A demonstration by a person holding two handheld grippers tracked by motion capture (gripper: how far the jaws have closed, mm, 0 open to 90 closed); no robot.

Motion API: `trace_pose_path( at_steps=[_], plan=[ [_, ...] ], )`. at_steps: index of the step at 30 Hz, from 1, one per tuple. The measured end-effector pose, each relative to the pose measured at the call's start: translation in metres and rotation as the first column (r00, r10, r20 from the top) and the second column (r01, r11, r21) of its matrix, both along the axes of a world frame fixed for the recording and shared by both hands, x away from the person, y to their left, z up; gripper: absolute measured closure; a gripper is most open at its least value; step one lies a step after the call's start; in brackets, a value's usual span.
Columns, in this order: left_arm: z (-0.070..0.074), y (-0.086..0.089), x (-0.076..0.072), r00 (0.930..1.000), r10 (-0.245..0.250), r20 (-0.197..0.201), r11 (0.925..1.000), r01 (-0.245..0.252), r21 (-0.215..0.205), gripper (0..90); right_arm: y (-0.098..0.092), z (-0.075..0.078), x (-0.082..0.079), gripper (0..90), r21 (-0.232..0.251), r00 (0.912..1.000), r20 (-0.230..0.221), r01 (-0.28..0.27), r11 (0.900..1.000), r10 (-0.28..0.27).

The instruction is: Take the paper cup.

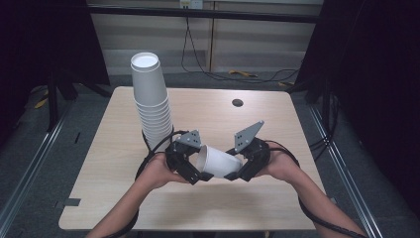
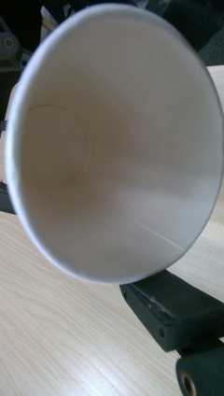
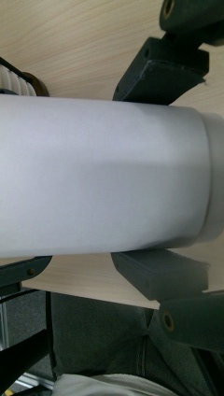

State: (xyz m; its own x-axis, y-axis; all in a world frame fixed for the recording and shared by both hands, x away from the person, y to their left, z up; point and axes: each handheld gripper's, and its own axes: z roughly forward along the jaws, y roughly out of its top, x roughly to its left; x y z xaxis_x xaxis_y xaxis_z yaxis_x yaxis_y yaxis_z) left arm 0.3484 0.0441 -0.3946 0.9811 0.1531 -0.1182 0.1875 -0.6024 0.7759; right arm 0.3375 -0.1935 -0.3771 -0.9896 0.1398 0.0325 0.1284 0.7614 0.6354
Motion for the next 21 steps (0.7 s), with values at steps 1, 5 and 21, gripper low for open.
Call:
trace_pose_path(
  at_steps=[1, 5, 21],
  plan=[
    [-0.0002, 0.0006, 0.0000, 1.0000, -0.001, -0.004, 1.0000, 0.001, -0.007, 5.1, -0.0003, 0.0002, -0.0002, 25.7, 0.001, 1.0000, 0.001, 0.003, 1.000, -0.003],
    [-0.0006, 0.0030, -0.0001, 0.9999, -0.001, -0.014, 0.9996, 0.001, -0.029, 7.7, -0.0011, -0.0010, 0.0004, 25.6, 0.008, 0.9999, -0.012, 0.007, 1.000, -0.006],
    [0.0038, 0.0057, 0.0013, 0.9997, -0.006, -0.022, 0.9984, 0.005, -0.056, 9.2, 0.0000, -0.0058, 0.0007, 25.2, 0.013, 0.9999, -0.012, 0.001, 1.000, 0.000]
  ],
)
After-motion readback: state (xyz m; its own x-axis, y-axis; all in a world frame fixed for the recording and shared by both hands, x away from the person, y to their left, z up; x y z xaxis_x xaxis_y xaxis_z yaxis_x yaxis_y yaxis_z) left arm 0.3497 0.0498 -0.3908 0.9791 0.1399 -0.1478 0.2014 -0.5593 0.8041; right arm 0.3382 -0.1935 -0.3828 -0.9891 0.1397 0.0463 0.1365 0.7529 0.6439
